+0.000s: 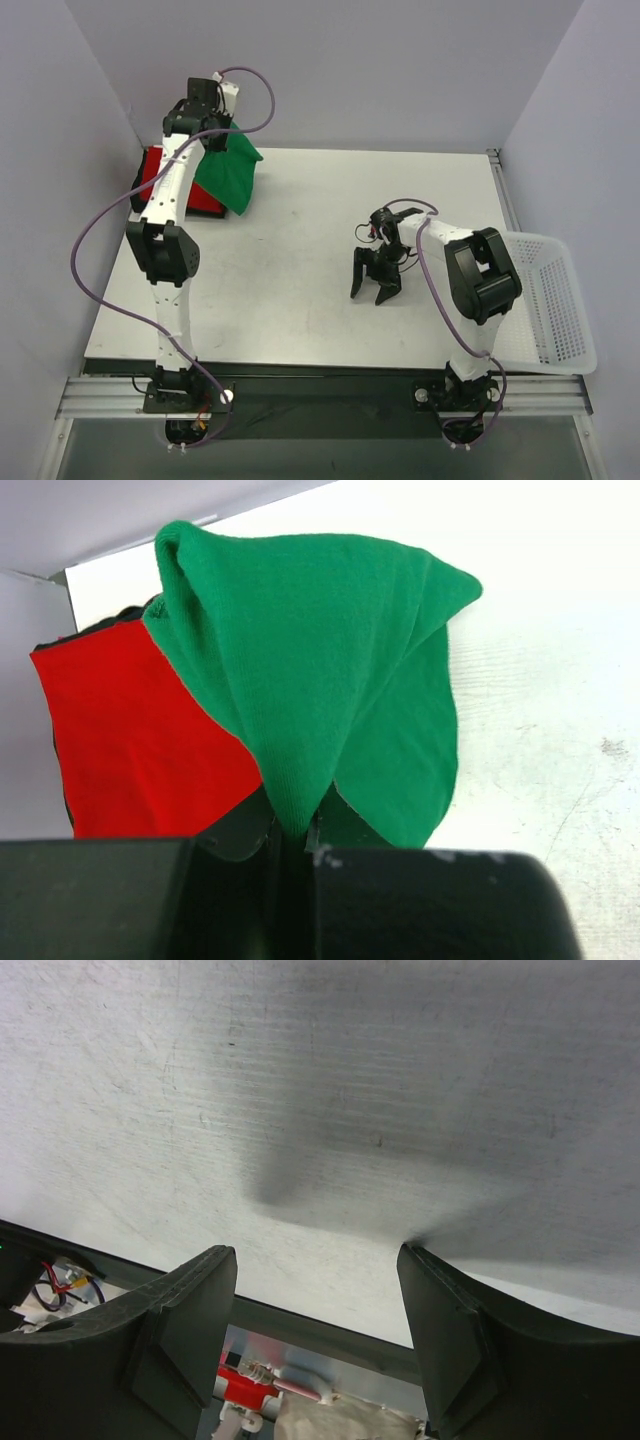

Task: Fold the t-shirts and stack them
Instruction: Put the neatly folded tshirt into the corner of the board with the left arm

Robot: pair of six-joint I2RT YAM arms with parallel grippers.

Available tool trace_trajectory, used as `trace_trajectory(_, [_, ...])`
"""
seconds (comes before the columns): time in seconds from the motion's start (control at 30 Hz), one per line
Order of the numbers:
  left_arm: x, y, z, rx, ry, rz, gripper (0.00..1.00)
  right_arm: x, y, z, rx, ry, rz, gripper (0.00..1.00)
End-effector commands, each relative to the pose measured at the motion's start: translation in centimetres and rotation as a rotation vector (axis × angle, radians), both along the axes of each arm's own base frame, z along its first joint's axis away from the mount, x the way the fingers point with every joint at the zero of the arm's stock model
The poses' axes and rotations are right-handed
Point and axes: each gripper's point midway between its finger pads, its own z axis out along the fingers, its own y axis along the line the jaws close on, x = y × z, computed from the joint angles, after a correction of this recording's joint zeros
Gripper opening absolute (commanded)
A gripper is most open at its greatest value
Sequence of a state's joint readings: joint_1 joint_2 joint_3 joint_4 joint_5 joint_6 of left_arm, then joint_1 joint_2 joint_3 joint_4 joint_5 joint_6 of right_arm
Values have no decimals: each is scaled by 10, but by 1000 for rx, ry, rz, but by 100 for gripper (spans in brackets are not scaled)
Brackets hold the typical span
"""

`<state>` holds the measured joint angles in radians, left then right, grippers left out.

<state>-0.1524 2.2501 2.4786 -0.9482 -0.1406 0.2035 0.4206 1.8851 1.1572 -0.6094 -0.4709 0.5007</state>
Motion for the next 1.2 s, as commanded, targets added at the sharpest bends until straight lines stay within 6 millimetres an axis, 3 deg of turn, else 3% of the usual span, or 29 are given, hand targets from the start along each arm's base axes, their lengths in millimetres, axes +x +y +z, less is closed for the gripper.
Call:
trace_trajectory(0.0, [-1,14,46,-61,-100,3,0,-8,-4,4,-31,20,7,67])
trace_trajectory(0.33, [4,47,48,-86,-120,47,0,-15,0,-1,-39,33,35,67])
trace_trajectory(0.7, [2,64,79,-92,-194,67,0,-21,4,-6,-48,50,55,67])
trace_trajectory(0.73, [1,82,78,-91,-194,100,0,-21,5,-5,-46,49,56,67])
trace_trajectory(1.17, [11,109,74,-118,-220,114,0,-24,10,-8,-44,59,72,66])
